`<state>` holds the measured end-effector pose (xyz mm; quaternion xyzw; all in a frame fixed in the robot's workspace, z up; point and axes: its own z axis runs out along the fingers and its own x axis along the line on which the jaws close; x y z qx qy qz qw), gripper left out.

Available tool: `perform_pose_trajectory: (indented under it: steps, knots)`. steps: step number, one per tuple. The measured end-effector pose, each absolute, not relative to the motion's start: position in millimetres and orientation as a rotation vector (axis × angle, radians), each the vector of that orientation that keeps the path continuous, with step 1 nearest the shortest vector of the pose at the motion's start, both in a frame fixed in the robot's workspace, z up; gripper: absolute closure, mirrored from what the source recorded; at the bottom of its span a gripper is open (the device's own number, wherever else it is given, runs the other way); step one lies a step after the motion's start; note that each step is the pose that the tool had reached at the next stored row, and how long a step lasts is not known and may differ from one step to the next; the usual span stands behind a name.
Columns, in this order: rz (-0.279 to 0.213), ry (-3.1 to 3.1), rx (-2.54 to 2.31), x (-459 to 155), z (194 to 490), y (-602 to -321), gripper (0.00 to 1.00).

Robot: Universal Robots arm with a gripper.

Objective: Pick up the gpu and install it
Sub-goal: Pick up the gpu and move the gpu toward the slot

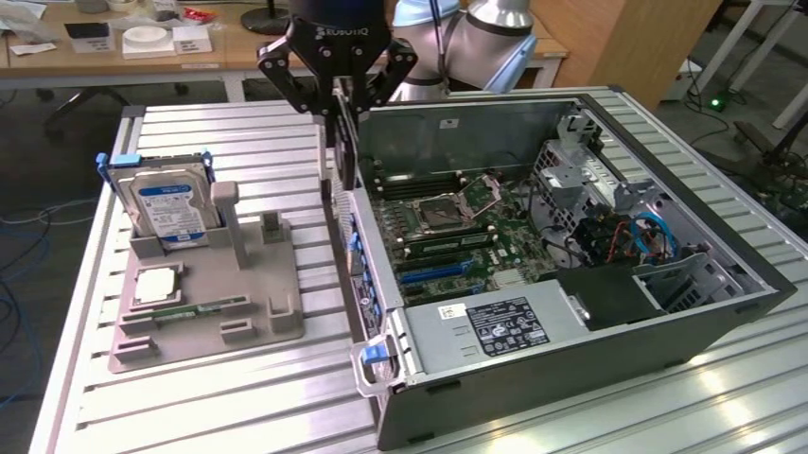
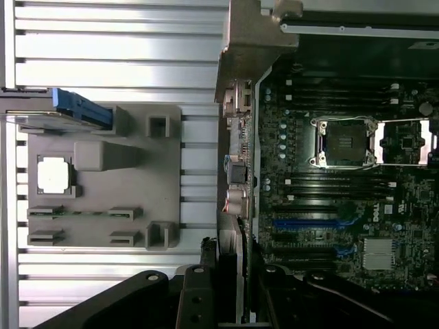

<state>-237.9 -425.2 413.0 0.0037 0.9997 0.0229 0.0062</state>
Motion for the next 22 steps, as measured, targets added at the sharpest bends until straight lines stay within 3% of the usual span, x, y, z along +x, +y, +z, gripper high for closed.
perform_pose_trajectory:
  steps: [22]
  knots:
    - [0.072,3.128,0.012,-210,413,-425,0.72]
